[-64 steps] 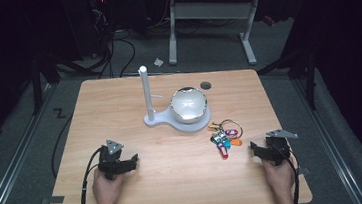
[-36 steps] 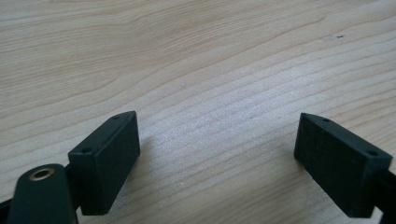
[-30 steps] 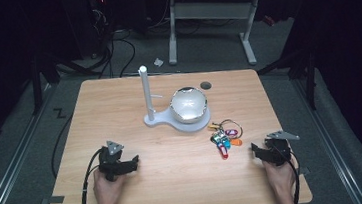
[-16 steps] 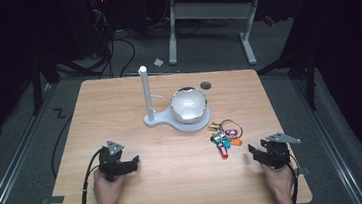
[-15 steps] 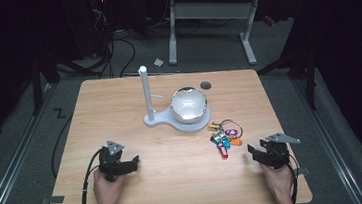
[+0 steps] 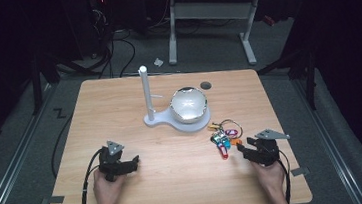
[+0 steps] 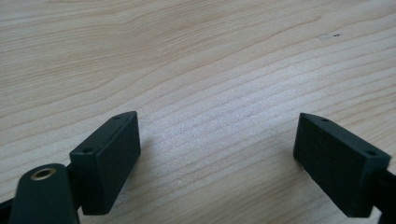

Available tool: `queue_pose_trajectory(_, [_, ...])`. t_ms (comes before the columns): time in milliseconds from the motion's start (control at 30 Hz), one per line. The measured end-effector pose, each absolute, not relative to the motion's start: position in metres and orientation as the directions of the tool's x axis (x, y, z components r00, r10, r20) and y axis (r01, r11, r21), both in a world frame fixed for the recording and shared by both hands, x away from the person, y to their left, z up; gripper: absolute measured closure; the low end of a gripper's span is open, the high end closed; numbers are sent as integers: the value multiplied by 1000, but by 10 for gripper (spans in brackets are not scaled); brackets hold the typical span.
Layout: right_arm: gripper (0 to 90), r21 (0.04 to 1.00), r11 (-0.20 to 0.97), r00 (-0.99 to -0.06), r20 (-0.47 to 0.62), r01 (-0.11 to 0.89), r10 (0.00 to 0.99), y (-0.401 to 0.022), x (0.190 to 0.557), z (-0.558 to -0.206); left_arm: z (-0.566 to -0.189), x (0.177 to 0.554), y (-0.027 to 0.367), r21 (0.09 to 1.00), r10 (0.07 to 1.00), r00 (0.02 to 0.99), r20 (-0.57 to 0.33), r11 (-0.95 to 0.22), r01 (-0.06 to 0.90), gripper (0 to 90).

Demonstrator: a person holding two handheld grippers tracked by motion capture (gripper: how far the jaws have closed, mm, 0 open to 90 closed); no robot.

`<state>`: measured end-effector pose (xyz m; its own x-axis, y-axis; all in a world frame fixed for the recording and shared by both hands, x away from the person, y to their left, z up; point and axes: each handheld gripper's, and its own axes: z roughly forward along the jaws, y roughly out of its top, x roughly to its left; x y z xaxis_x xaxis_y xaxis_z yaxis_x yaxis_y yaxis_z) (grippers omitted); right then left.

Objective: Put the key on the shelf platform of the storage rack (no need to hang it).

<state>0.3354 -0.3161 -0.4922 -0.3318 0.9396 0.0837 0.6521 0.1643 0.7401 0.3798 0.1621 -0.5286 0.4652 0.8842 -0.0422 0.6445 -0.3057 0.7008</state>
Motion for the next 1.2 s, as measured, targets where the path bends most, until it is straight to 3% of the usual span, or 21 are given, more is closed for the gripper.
queue_pose_trajectory(433, [543, 737, 200, -399, 102, 646, 911, -298, 361, -483, -529, 380, 162, 701, 884, 465, -41, -306, 644, 152])
queue_pose_trajectory(1200, [596, 697, 223, -413, 116, 682, 903, -279, 407, -489, -529, 379, 162, 702, 882, 469, -40, -310, 641, 158])
